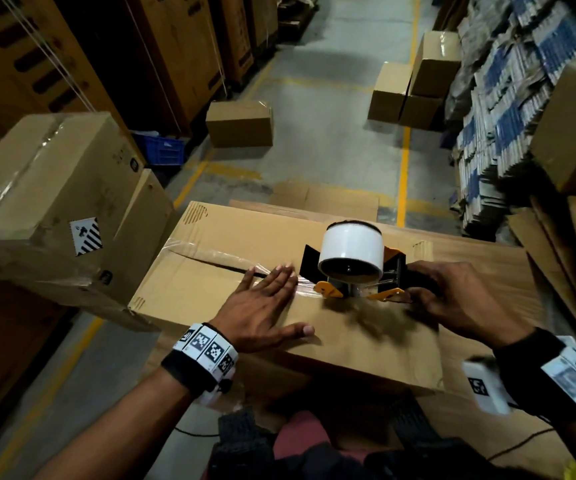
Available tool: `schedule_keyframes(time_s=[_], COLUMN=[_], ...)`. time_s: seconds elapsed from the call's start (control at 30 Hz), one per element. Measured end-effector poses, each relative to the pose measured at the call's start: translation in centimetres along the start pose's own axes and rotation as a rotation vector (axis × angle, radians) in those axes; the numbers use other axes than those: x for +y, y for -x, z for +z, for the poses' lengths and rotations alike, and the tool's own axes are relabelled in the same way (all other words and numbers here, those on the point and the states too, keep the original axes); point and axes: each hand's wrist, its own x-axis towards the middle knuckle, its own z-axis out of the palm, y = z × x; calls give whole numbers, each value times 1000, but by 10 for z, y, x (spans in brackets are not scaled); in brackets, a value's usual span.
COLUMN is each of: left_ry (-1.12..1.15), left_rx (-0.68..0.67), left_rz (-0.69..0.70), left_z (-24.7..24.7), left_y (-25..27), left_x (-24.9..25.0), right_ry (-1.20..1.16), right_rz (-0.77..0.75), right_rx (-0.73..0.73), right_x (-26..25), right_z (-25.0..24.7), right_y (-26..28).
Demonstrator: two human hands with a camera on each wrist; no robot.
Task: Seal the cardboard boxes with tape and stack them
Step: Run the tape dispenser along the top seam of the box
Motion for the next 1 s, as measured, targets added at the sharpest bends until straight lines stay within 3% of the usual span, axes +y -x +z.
schedule_keyframes(time_s=[0.3, 0.57, 0.67, 0.83, 1.0], left_ry=[4, -14, -27, -61, -51], left_rx=[31, 25, 11, -29, -61], left_rz=[27, 27, 42, 36, 31], left_z=[5, 3, 4, 2, -4], left_y=[2, 3, 2, 5, 12], left_x=[5, 4, 4, -16, -47], right_ry=[19, -45, -36, -2, -48], right_rz=[47, 218, 234, 123, 147], right_rx=[46, 174, 148, 107, 53], right_x=[14, 44, 58, 52, 49], right_z=[-25, -77, -72, -49, -18], right_y=[30, 85, 94, 91, 87])
